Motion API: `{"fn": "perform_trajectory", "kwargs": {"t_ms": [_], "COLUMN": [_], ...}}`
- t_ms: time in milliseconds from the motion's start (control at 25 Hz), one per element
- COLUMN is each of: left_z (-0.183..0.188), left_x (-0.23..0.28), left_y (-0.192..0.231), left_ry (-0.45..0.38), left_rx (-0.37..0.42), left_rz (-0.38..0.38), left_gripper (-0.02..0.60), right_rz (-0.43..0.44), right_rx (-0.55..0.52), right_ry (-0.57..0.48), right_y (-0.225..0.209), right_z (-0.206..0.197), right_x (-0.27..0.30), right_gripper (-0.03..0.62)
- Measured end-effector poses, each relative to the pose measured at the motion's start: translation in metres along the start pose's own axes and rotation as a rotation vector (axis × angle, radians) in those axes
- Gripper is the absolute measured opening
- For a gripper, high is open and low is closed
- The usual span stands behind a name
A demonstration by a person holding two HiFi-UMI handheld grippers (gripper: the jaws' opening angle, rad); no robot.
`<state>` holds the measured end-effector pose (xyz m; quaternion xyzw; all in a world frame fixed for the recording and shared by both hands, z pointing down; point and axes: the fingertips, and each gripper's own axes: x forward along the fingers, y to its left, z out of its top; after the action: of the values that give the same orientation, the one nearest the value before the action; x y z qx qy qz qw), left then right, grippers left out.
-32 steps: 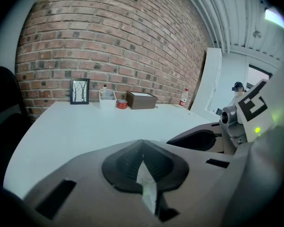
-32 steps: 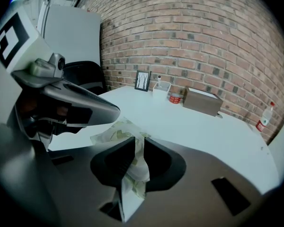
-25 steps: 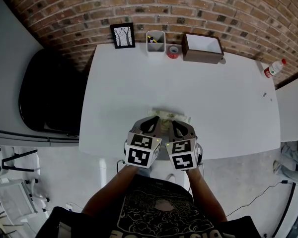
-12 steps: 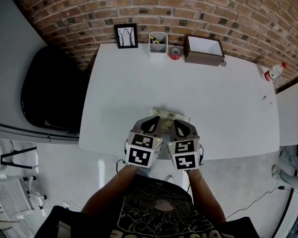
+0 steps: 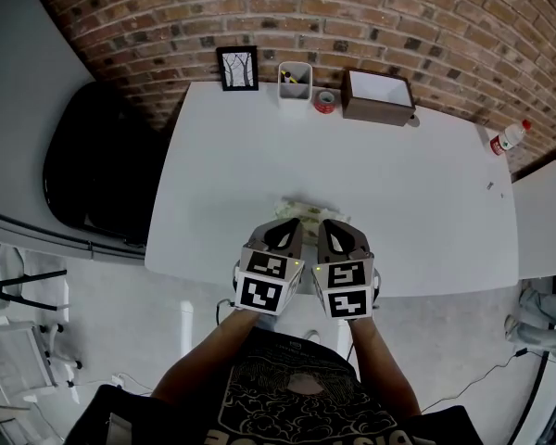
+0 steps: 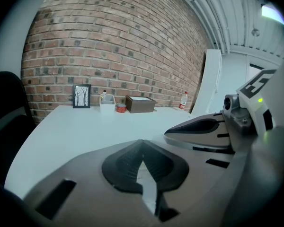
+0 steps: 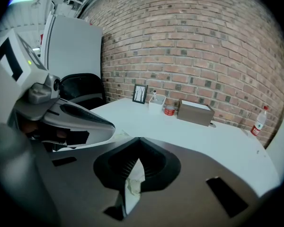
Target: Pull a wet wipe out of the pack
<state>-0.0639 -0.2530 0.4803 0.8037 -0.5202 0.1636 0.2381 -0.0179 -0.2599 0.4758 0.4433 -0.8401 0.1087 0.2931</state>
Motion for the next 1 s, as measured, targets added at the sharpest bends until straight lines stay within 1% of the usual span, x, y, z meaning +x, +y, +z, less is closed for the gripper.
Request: {"fn": "perform_trajectory", "kwargs": {"t_ms": [600, 1000], "left_z": [-0.004, -0.006], "left_x": [-0.023, -0.042], "left_y": [-0.026, -0.03], "left_ry": [-0.04, -0.083], "left_rx": [0.002, -0.012], "left_rz": [0.042, 0.084], "left_gripper": [0.012, 0.012], "right_rz": [0.057, 0.078], "right_rx": [0.007, -0.018], "right_ry": [-0.076, -0.105], "right_y": [0.009, 0.021], "right_z": [0.009, 0.013], "right_x": [-0.03, -0.047], "right_gripper": [0.015, 0.015]}}
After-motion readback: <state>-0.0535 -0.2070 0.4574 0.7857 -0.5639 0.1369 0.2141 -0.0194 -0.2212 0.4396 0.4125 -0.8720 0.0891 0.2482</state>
